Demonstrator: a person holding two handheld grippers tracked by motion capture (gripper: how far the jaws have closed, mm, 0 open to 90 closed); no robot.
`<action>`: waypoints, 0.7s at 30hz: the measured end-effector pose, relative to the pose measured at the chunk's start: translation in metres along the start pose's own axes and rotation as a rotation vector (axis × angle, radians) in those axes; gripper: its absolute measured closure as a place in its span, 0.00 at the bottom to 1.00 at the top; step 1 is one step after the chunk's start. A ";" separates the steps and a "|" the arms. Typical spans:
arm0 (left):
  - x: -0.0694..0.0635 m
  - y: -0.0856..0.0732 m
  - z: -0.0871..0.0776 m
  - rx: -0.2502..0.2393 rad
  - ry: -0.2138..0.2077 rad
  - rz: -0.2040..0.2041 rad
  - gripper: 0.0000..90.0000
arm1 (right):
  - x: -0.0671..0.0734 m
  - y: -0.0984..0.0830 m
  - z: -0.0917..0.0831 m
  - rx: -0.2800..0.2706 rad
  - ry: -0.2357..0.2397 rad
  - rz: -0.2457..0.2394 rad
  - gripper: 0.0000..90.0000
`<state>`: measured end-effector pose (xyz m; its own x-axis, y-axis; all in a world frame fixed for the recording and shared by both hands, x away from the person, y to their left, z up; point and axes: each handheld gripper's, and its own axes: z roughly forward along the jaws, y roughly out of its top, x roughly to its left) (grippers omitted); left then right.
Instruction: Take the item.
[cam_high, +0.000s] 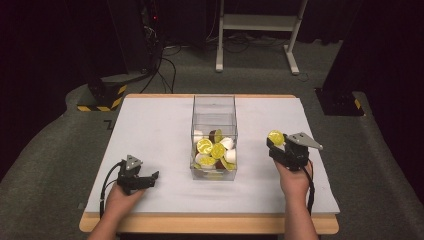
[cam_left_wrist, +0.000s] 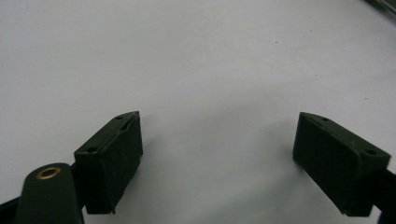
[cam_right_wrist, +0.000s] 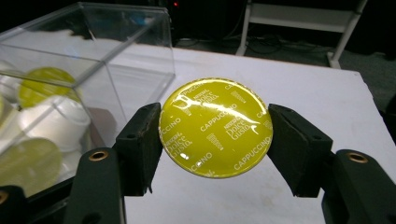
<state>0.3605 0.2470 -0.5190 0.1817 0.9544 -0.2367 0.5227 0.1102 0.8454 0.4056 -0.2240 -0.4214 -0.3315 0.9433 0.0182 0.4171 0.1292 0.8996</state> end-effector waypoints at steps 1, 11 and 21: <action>0.000 0.000 0.000 0.002 0.000 0.002 0.18 | -0.002 -0.002 0.002 0.010 -0.007 0.001 0.42; 0.000 0.000 0.000 0.000 -0.002 0.002 0.18 | -0.019 -0.024 0.024 0.105 -0.042 0.029 0.42; 0.000 0.000 0.000 -0.007 -0.003 -0.005 0.19 | -0.030 -0.036 0.035 0.164 -0.081 0.040 0.42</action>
<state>0.3606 0.2465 -0.5191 0.1818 0.9530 -0.2422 0.5178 0.1166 0.8475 0.4297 -0.2460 -0.4695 -0.2456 0.9693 0.0117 0.5634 0.1329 0.8154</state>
